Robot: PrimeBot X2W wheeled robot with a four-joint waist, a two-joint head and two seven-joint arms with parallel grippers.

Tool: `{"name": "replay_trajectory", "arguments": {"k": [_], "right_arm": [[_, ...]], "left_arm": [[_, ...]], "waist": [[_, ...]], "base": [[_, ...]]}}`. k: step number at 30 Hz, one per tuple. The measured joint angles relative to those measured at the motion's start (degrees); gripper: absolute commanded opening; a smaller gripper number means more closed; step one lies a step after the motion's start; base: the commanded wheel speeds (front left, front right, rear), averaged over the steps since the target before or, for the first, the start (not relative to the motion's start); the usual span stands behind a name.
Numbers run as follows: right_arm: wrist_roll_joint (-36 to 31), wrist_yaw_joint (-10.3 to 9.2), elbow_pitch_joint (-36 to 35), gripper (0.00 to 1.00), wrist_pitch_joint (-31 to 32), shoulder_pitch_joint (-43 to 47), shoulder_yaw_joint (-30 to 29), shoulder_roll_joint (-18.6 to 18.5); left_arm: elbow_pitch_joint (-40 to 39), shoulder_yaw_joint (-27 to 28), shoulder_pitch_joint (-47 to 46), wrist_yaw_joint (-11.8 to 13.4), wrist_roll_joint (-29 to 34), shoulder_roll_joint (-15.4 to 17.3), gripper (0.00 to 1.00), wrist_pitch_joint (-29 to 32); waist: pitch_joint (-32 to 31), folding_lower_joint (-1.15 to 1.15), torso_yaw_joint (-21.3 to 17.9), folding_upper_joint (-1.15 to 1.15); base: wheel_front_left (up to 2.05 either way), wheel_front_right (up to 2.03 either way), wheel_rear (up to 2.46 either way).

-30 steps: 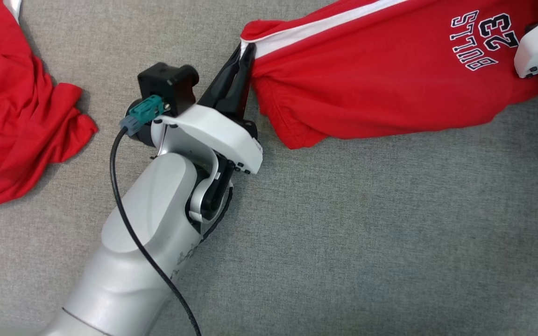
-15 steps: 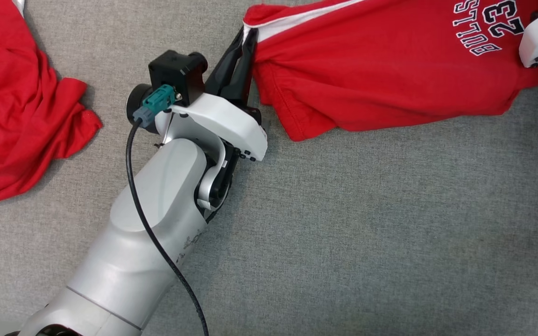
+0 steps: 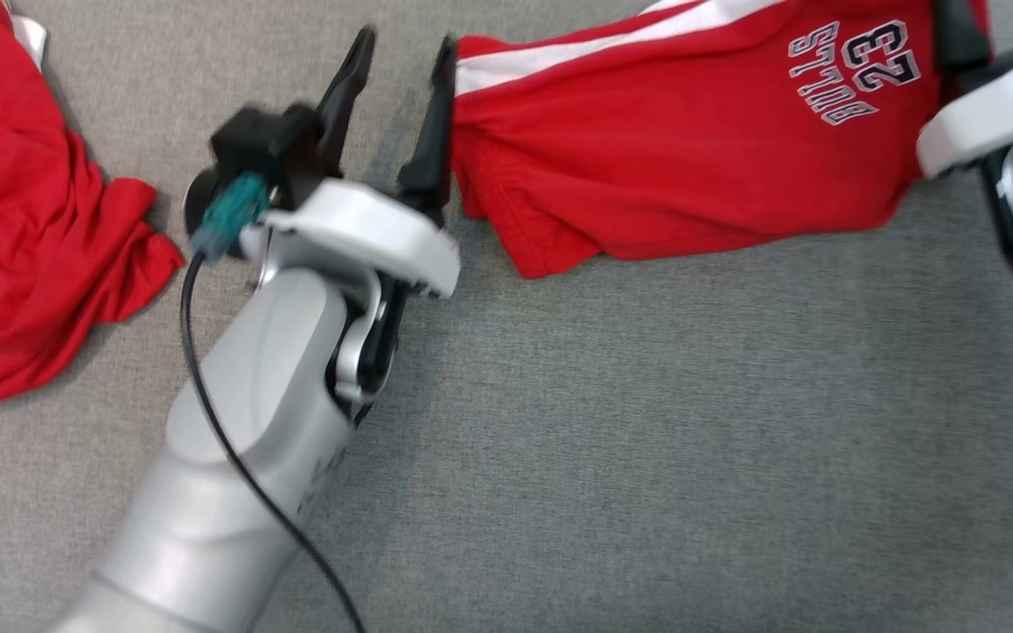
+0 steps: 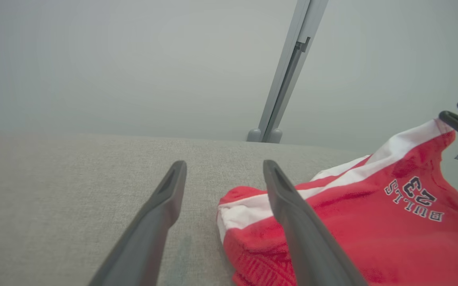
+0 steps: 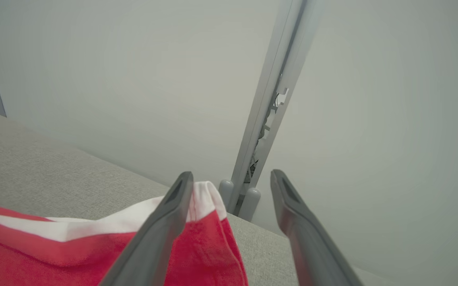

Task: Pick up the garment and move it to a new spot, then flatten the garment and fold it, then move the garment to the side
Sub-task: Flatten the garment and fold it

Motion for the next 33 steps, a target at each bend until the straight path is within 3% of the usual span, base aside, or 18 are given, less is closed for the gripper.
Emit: {"name": "replay_trajectory", "arguments": {"k": [6, 13, 23, 27, 33], "right_arm": [[0.3, 0.00, -2.5, 1.00, 0.0, 7.9, -3.0, 2.5], [-0.3, -0.05, 3.1, 1.00, 0.0, 10.0, -4.8, 3.0], [1.0, -0.05, 12.0, 1.00, 0.0, 1.8, -4.9, 0.1], [3.4, -0.05, 8.4, 1.00, 0.0, 4.8, -5.8, 0.9], [5.3, -0.05, 0.6, 1.00, 0.0, 12.7, -6.4, 3.2]], "left_arm": [[-6.7, 4.9, 11.2, 0.8, 4.8, 1.3, 1.00, 0.0], [-9.3, 8.0, 19.9, -0.6, 6.9, 1.0, 1.00, 0.0], [-11.6, 6.6, 20.0, -2.7, 10.3, -1.1, 1.00, 0.0], [-13.7, 8.4, 21.0, -3.1, 10.7, -1.1, 1.00, 0.0], [-17.0, 11.9, 24.8, -3.1, 13.6, -1.2, 1.00, 0.0]], "waist": [[-4.3, 0.00, -2.1, 0.00], [-9.2, 0.00, -3.9, 0.00], [-8.7, 0.00, 0.7, 0.00], [-8.7, 0.00, 1.8, 0.00], [-9.9, 0.00, 0.1, 0.00]], "base": [[0.00, 0.00, 0.00], [0.00, 0.00, 0.00], [0.00, 0.00, 0.00], [0.00, 0.00, 0.00], [0.00, 0.00, 0.00]]}}
